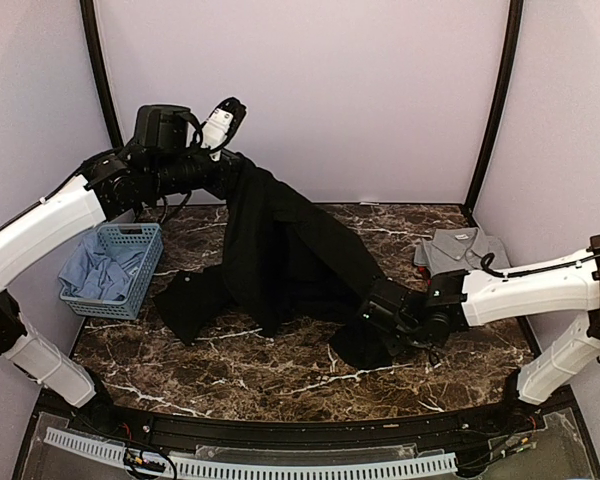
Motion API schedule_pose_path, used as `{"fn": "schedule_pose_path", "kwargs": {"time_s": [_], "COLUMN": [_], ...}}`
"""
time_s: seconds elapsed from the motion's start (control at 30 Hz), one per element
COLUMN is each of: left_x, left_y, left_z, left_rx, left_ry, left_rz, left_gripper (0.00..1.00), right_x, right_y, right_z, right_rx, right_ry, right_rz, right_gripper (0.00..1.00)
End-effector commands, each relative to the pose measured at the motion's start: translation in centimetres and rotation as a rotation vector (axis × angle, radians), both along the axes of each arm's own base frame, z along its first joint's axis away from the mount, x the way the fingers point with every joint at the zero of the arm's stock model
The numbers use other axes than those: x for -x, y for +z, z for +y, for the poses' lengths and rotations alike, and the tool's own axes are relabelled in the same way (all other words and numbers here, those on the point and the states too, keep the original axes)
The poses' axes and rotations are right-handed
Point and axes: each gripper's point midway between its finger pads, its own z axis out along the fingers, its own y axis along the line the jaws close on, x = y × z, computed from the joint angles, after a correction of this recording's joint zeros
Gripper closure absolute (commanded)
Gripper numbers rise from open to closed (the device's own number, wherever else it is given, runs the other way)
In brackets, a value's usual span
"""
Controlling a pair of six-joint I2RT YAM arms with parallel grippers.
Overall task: Fold and stack the long sleeve shirts
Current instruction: Pick up the crumpled shirt from the center of the board.
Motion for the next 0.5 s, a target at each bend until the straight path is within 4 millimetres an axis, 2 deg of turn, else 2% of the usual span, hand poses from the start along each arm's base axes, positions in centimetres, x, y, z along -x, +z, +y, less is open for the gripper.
{"fn": "schedule_pose_path", "kwargs": {"time_s": [0.0, 0.1, 0.23, 0.37, 0.47], "left_x": [0.5, 0.3, 0.1, 0.3, 0.5], "left_y": [1.3, 1.2, 0.8, 1.3, 1.8], "left_z": [1.5, 2.0, 3.4, 6.1, 7.4], "left_rx": [0.014, 0.01, 0.02, 0.063, 0.08], "left_ry": [0.027, 0.047, 0.086, 0.129, 0.151], "left_rz": [-0.029, -0.028, -0.013, 0.0, 0.0], "left_gripper": [1.0, 1.0, 1.0, 1.0, 1.0], "right_x": [-0.7, -1.1, -2.6, -4.7, -5.5], "right_y": [1.6, 2.5, 5.7, 11.6, 15.3], "right_z": [-0.3, -1.0, -2.7, -3.9, -3.4], "right_rx": [-0.022, -0.022, -0.018, -0.048, -0.12], "right_ry": [-0.022, -0.045, -0.098, -0.117, -0.049], "right_rz": [-0.028, -0.043, -0.112, -0.214, -0.243], "right_gripper": [0.98, 1.0, 1.0, 1.0, 1.0]}}
